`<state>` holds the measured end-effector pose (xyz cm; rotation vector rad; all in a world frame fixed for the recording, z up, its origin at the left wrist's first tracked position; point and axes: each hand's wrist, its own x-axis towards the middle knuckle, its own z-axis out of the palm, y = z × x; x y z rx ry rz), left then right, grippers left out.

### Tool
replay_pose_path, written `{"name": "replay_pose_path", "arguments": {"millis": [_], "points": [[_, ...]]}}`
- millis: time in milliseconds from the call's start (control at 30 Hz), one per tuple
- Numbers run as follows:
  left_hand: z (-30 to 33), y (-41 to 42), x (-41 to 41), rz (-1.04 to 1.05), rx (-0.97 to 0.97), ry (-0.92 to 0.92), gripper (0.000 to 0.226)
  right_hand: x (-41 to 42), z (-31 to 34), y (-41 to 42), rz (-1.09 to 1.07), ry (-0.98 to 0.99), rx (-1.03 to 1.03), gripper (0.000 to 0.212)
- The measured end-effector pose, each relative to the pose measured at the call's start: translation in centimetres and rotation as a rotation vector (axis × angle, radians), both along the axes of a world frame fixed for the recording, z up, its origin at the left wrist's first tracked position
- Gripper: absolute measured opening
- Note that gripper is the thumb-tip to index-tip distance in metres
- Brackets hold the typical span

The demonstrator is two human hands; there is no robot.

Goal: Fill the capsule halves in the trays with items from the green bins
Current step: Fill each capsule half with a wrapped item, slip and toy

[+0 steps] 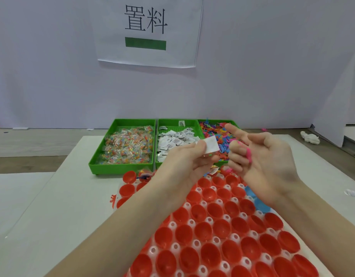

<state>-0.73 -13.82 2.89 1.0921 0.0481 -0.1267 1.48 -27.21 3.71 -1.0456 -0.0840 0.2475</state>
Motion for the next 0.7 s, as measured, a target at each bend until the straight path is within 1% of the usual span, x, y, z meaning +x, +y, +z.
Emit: {"name": "replay_pose_path", "arguments": {"millis": [67,167,333,400,467,500,567,633,700], "points": [[-0.2,-0.2,-0.2,-0.028,0.059,0.002,0.029,-0.1,0.0,-0.2,0.024,0.002,0.049,0.041],[-0.7,-0.7,-0.5,-0.062,0.120,0.005,0.026,-0.3,0.0,0.0,0.038,-0.040,0.068,0.040],[-1.1,-1.4,-1.2,-0.059,0.151,0.003,0.025,-0.7,0.0,0.1,0.023,-0.177,-0.030,0.040],[-1.2,-1.6,-1.3,-0.041,0.149,-0.009,0.024,-0.9,-0.1,-0.3,0.015,-0.253,-0.129,0.042],[-1.3,-1.7,-1.4,-0.034,0.125,-0.021,0.024,-1.1,-0.2,-0.6,0.021,-0.315,-0.250,0.049],[-1.3,-1.7,-1.4,-0.040,0.102,-0.025,0.024,-1.3,-0.2,-0.6,0.039,-0.325,-0.278,0.056],[-1.3,-1.8,-1.5,-0.070,0.034,-0.035,0.024,-1.7,-0.4,-0.4,0.109,-0.311,-0.272,0.069],[-1.3,-1.9,-1.6,-0.113,-0.042,-0.050,0.027,-1.9,-0.6,-0.3,0.172,-0.299,-0.252,0.070],[-1.3,-1.8,-1.7,-0.146,-0.089,-0.056,0.035,-1.9,-0.8,-0.4,0.183,-0.303,-0.252,0.070]]}}
